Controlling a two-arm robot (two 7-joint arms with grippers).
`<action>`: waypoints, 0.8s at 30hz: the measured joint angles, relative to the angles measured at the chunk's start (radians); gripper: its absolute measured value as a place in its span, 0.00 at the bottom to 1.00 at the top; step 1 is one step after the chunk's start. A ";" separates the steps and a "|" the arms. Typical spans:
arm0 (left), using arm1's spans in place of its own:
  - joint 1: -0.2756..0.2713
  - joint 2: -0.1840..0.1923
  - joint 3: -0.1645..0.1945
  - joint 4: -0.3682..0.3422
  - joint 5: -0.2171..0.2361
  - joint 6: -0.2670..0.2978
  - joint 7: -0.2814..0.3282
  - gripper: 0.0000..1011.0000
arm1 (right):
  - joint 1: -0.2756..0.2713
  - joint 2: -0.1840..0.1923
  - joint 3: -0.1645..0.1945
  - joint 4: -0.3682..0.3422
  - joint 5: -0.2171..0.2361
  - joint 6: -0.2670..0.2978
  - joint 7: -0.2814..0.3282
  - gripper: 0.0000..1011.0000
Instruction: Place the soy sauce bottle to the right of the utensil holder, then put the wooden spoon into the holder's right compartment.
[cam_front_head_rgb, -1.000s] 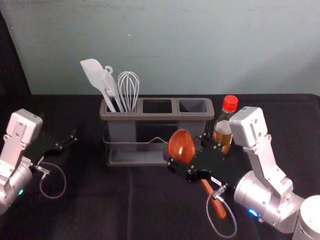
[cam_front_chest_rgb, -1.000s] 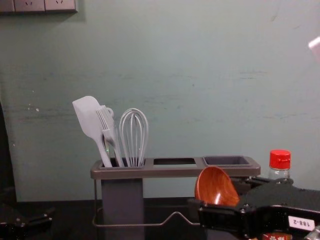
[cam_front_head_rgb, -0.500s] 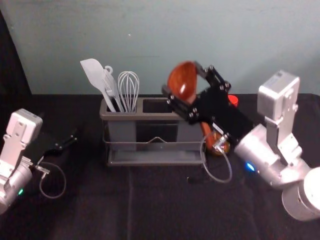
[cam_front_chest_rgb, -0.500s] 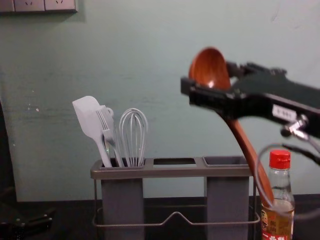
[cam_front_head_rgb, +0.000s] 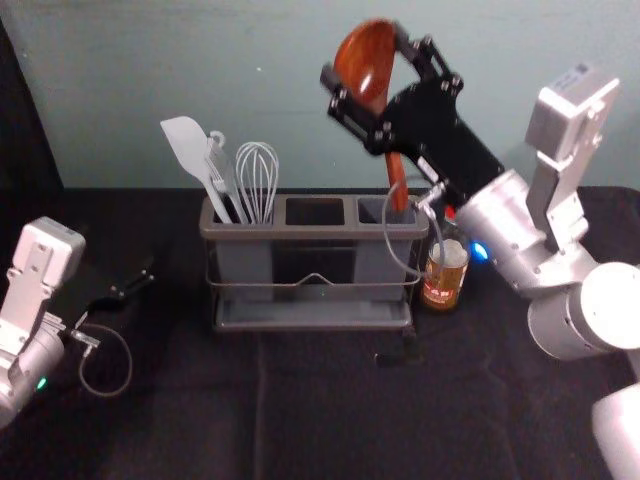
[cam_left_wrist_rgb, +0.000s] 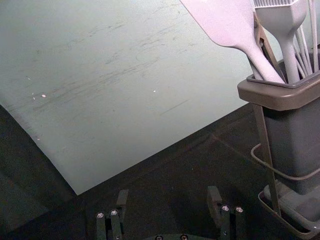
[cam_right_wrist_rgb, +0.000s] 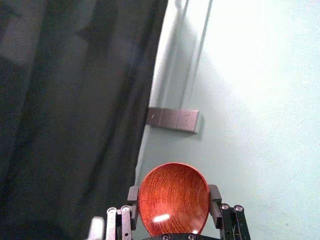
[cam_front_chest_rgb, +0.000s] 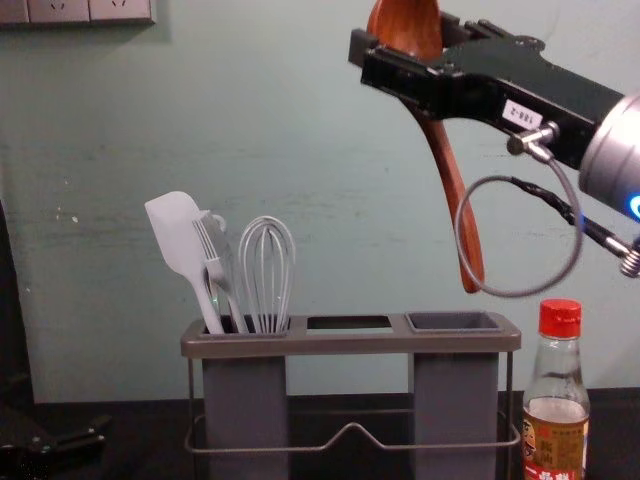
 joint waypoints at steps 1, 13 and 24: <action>0.000 0.000 0.000 0.000 0.000 0.000 0.000 1.00 | 0.030 -0.015 0.001 0.044 0.015 -0.022 -0.015 0.83; 0.000 0.000 0.000 0.000 0.000 0.000 0.000 1.00 | 0.135 -0.078 -0.026 0.276 0.074 -0.123 -0.059 0.83; 0.000 0.000 0.000 0.000 0.000 0.000 0.000 1.00 | 0.099 -0.096 -0.021 0.320 0.081 -0.167 -0.068 0.83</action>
